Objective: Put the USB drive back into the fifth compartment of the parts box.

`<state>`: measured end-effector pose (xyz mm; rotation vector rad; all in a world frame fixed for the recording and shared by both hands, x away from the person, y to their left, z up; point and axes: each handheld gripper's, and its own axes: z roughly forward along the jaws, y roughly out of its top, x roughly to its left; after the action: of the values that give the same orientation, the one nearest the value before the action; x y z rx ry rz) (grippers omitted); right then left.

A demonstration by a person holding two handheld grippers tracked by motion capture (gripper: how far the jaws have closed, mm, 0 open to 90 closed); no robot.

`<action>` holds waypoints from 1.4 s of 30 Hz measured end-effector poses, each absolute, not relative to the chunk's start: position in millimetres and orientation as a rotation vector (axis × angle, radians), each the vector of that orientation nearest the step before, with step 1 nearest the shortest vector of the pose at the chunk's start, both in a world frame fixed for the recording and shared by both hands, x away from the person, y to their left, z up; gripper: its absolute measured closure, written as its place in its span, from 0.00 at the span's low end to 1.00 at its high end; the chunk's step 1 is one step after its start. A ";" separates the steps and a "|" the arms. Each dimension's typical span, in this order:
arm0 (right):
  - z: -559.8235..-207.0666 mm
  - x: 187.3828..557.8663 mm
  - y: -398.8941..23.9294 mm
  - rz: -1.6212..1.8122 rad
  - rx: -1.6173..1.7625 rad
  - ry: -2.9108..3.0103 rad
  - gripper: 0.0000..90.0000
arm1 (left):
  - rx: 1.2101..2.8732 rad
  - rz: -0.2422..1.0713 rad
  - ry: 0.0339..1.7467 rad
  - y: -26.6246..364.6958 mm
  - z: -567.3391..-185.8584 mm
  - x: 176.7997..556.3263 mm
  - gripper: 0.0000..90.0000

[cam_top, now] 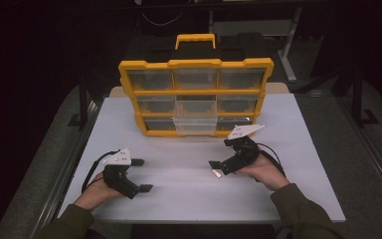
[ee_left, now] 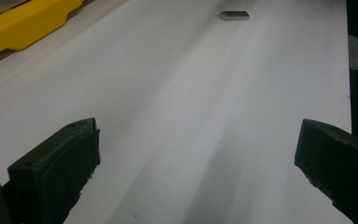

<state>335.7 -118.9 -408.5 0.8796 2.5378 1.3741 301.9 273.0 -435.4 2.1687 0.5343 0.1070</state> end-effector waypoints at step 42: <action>-421.5 336.9 -101.9 1.287 0.856 2.608 0.00 | 2.162 0.128 0.527 274.3 -435.6 300.4 0.00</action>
<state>336.9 -101.9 -421.5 0.8558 2.6081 1.2865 300.4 274.3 -435.6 2.1615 0.5268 0.1283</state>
